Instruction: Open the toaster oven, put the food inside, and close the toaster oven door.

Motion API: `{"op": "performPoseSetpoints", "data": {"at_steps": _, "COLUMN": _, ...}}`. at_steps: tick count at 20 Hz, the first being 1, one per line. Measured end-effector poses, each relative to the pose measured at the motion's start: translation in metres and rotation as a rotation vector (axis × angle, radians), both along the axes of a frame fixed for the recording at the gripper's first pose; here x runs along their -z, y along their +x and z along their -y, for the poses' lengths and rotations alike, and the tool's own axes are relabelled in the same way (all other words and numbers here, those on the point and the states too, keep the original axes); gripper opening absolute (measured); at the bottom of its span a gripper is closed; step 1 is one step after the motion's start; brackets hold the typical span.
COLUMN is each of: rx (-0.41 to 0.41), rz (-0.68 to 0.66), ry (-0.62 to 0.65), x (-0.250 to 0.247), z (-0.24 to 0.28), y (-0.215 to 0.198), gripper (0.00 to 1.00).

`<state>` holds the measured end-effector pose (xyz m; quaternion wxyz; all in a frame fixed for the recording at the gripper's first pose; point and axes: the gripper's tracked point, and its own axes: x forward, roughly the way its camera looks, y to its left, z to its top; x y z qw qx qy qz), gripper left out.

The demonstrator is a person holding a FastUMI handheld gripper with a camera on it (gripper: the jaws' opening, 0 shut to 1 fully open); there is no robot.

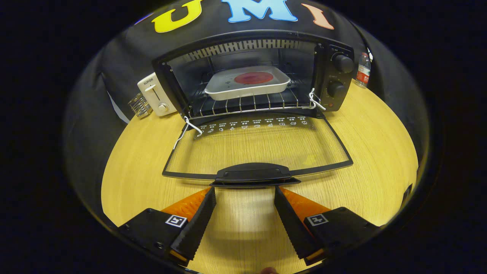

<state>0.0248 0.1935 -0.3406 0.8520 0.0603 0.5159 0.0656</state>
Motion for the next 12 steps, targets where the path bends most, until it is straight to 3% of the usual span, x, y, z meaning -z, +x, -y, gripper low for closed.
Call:
{"op": "performPoseSetpoints", "data": {"at_steps": 5, "rx": -0.035, "rz": 0.013, "ry": -0.127, "x": 0.005, "z": 0.003, "y": 0.001, "gripper": 0.95}}
{"op": "performPoseSetpoints", "data": {"at_steps": 12, "rx": 0.005, "rz": 0.040, "ry": -0.156, "x": -0.006, "z": 0.002, "y": 0.001, "gripper": 0.95}}
